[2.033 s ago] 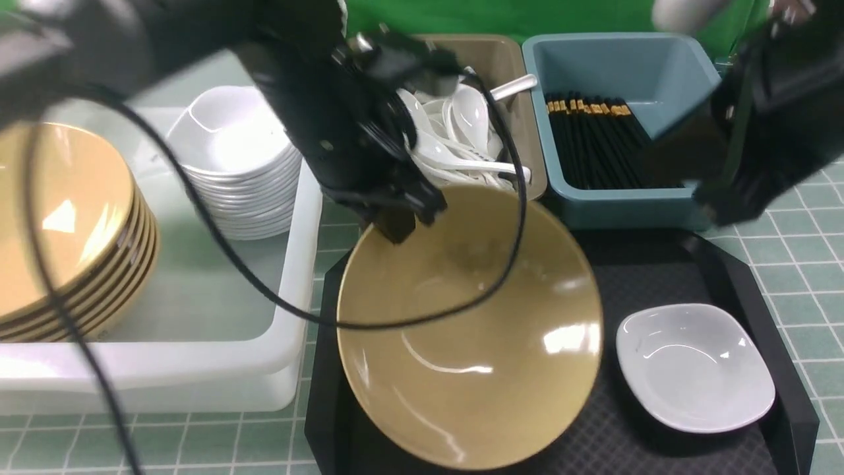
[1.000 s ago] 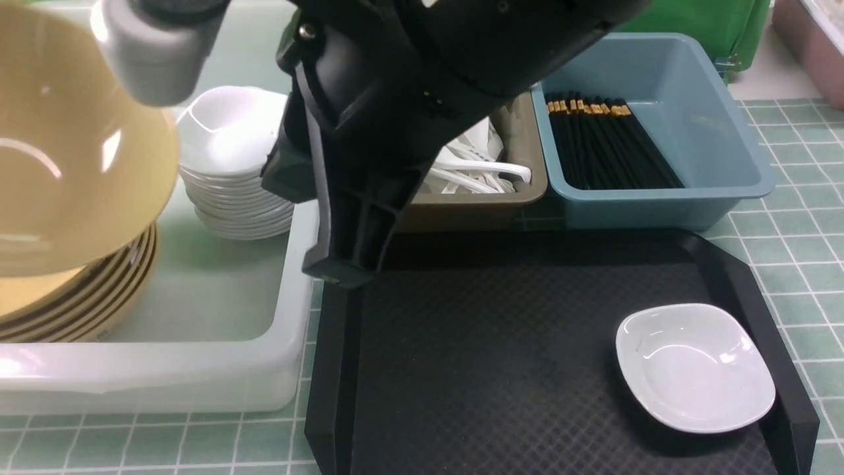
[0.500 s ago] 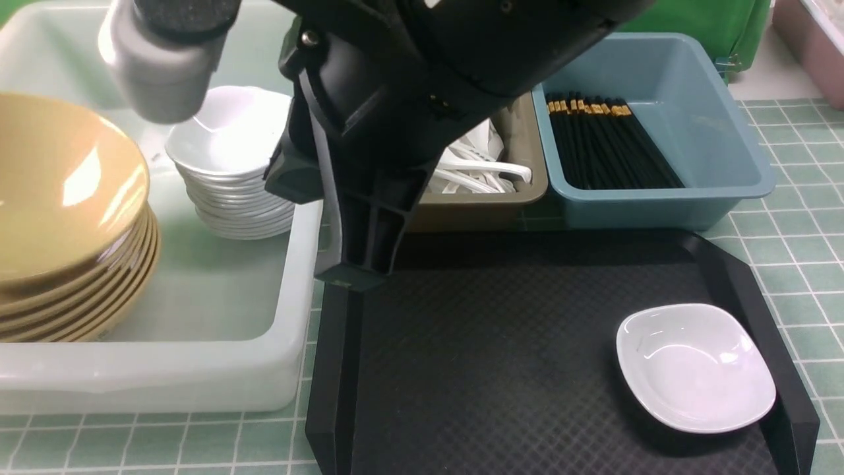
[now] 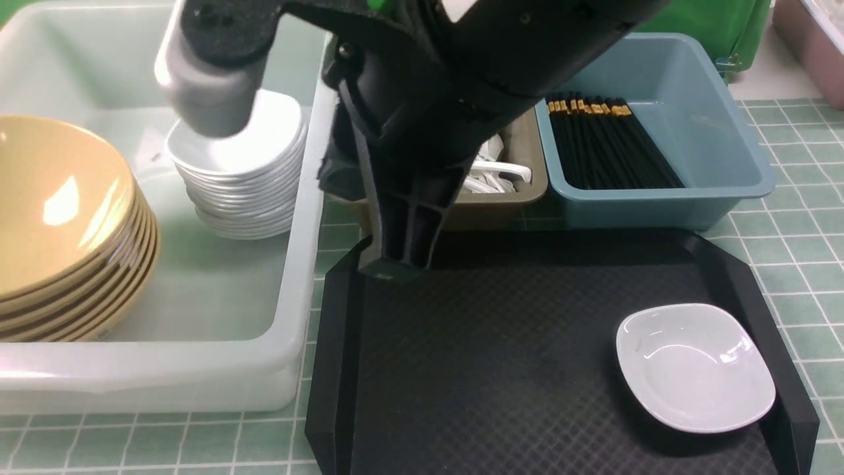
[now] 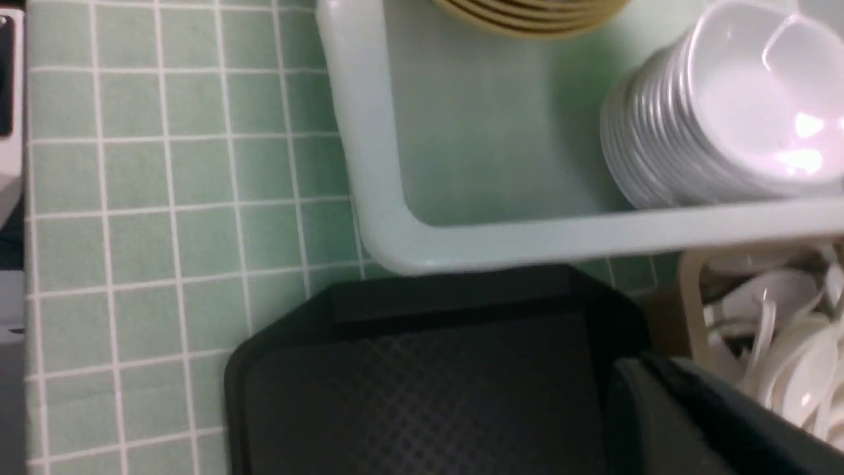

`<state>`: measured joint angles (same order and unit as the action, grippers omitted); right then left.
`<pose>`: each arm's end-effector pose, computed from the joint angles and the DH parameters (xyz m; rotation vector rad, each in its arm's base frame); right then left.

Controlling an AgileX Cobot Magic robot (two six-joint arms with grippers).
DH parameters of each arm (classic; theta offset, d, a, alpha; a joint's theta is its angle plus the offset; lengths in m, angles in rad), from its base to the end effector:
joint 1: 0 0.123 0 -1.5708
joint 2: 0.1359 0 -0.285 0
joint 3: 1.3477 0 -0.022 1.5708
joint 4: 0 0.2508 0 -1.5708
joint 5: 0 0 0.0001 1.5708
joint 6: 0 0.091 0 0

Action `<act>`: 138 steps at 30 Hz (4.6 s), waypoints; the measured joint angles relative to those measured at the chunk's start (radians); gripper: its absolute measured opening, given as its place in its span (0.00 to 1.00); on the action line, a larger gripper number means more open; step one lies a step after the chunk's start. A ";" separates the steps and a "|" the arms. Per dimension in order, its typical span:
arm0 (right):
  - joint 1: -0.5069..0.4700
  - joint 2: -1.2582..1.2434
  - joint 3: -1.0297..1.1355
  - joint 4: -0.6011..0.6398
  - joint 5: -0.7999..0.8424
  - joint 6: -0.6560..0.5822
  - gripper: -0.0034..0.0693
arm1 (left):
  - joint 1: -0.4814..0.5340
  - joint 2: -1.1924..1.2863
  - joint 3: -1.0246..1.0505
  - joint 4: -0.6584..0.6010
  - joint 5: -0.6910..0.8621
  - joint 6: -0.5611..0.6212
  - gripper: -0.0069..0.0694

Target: On blue table put chopsticks spoon bowls plates into blue grey white boxes.

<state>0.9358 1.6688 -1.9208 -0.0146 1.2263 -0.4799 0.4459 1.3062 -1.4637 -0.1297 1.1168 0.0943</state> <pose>0.2102 0.2832 0.4338 -1.6036 1.8737 0.1797 0.2389 0.1025 0.4187 -0.4428 2.3924 0.0753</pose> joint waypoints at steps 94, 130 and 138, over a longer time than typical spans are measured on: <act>-0.116 -0.101 0.308 0.267 -0.175 -0.002 0.14 | -0.392 0.319 0.032 -0.168 -0.443 0.010 0.10; -0.116 -0.178 0.308 -0.002 -0.057 0.145 0.15 | -0.393 0.104 -0.147 -0.105 -0.012 0.148 0.47; -0.116 -0.299 0.450 -0.006 -0.085 0.200 0.15 | -0.393 -0.205 0.138 -0.084 0.018 0.151 0.09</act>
<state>0.8200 1.3699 -1.4711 -0.0206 1.1416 -0.2799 0.0533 1.1009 -1.3261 -0.2137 1.1350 0.2451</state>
